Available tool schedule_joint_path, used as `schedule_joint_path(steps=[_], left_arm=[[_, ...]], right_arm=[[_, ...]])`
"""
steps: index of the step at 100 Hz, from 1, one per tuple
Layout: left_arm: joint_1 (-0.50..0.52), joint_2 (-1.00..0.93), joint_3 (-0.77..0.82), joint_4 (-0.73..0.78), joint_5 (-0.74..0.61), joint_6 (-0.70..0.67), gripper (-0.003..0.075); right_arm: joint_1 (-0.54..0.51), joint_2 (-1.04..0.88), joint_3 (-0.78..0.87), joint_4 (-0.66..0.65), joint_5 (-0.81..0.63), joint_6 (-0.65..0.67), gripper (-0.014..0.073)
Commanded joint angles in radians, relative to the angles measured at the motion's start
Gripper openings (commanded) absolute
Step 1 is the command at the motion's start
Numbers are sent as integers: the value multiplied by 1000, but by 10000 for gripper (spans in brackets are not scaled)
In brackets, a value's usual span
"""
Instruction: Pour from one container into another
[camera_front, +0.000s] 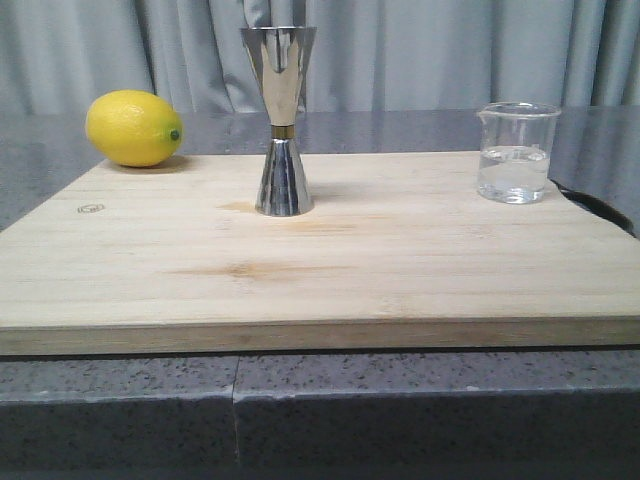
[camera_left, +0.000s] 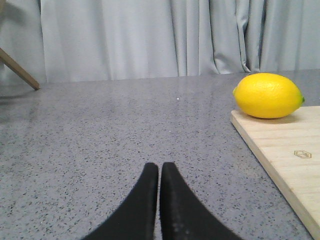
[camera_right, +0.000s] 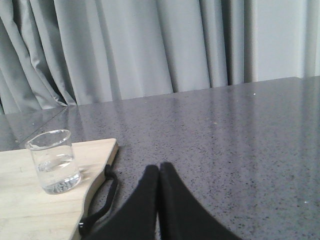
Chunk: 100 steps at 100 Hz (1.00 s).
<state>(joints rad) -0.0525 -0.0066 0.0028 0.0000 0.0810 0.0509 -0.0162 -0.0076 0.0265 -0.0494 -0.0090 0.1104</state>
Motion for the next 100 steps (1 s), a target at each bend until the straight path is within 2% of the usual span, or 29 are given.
schedule_joint_path(steps=[1, 85, 100], left_arm=[[-8, -24, 5, -8, -81, -5, -19], [-8, -24, 5, -8, -81, -5, -19], [-8, -24, 2, -10, -128, -12, -19]], right_arm=[[-2, -25, 16, -13, -87, -7, -71], [-2, -25, 16, -15, -116, -7, -71], [-2, -23, -3, -50, -97, -7, -71]])
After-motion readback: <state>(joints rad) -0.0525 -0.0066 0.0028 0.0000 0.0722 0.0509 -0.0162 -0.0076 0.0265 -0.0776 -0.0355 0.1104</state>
